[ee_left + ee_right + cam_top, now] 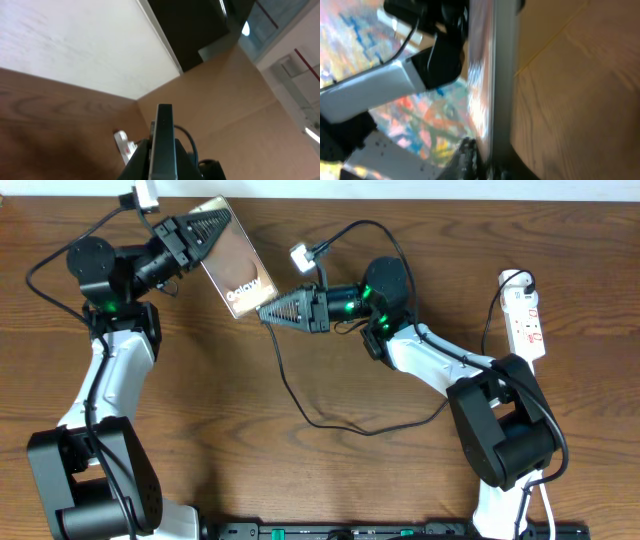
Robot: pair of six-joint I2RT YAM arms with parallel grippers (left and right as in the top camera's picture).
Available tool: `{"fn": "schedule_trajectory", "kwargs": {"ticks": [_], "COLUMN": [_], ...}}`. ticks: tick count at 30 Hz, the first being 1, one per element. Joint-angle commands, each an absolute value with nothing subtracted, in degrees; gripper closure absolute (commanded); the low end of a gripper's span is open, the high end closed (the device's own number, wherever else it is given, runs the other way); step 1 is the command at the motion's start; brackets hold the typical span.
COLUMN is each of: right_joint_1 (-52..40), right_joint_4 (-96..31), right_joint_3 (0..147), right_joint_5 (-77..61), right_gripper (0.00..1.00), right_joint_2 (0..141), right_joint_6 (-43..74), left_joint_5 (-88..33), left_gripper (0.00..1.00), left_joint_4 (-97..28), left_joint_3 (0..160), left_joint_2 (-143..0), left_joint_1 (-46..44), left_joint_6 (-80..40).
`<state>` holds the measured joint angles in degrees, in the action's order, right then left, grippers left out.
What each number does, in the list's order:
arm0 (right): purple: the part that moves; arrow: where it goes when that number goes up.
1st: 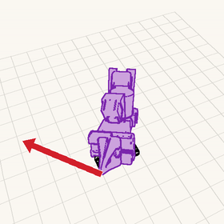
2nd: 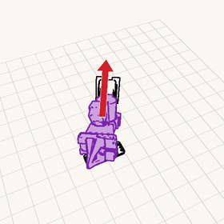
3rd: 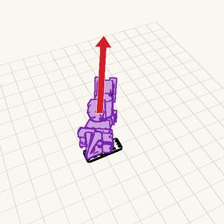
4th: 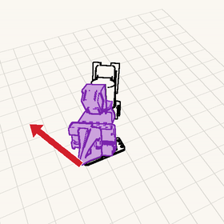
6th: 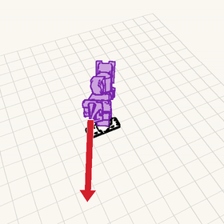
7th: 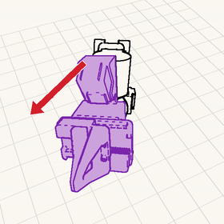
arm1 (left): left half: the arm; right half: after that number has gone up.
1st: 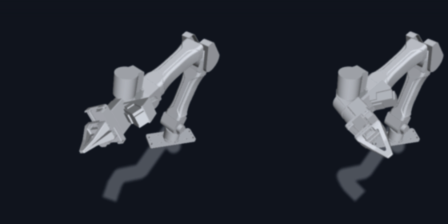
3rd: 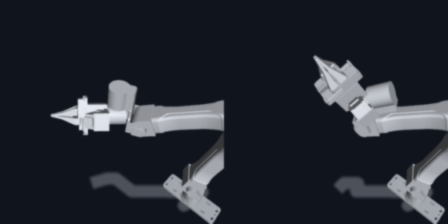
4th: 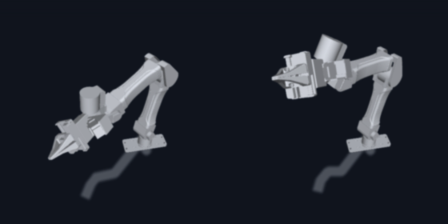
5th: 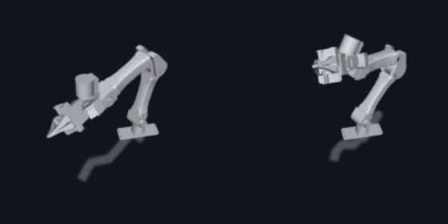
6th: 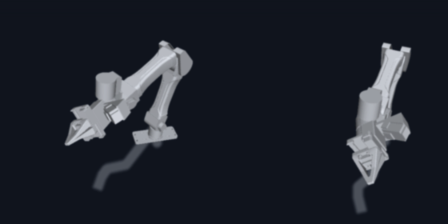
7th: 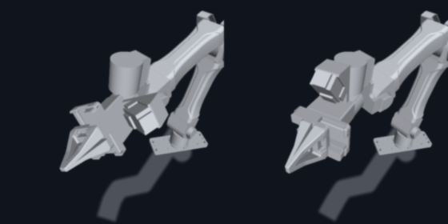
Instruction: Plug charger to phone and switch on socket
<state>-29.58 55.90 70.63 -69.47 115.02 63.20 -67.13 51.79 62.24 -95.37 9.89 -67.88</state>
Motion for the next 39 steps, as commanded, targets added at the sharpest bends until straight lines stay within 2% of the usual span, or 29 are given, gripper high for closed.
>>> {"fn": "schedule_trajectory", "kwargs": {"ticks": [1, 2, 12, 23, 28, 29, 31, 39], "right_joint_1": [-29.7, -29.7, -28.8, -20.4, -16.6, -15.7, -15.0, -14.7], "right_joint_4": [56.4, 56.4, 56.5, 53.1, 40.0, 31.4, 23.6, -2.0], "right_joint_3": [71.3, 71.3, 71.3, 71.3, 71.3, 71.3, 71.3, 71.3], "right_joint_5": [-65.6, -65.8, -66.6, -67.9, -68.3, -67.3, -66.1, -53.6], "right_gripper": [0.15, 0.01, 0.01, 0.01, 0.01, 0.01, 0.01, 0.01], "right_joint_2": [115.5, 115.5, 115.5, 115.5, 115.5, 115.5, 115.5, 114.9], "right_joint_6": [63.4, 63.4, 63.2, 63.0, 55.4, 49.9, 44.0, 25.8], "left_joint_5": [-70.5, -70.5, -70.3, -70.7, -70.7, -70.5, -70.3, -70.1], "left_gripper": [0.92, 0.93, 0.92, 0.93, 0.93, 0.93, 0.93, 0.92], "left_joint_4": [52.4, 52.4, 52.4, 52.4, 52.4, 52.4, 52.4, 52.4], "left_joint_3": [63.3, 63.3, 63.3, 63.3, 63.3, 63.3, 63.3, 63.3], "left_joint_2": [-94.3, -94.3, -94.3, -94.3, -94.3, -94.3, -94.3, -94.3], "left_joint_1": [9.4, 9.4, 9.9, 12.5, 12.6, 12.6, 12.6, 12.6], "left_joint_6": [-67.5, -67.5, -67.5, -67.7, -67.7, -67.7, -67.7, -67.7]}}
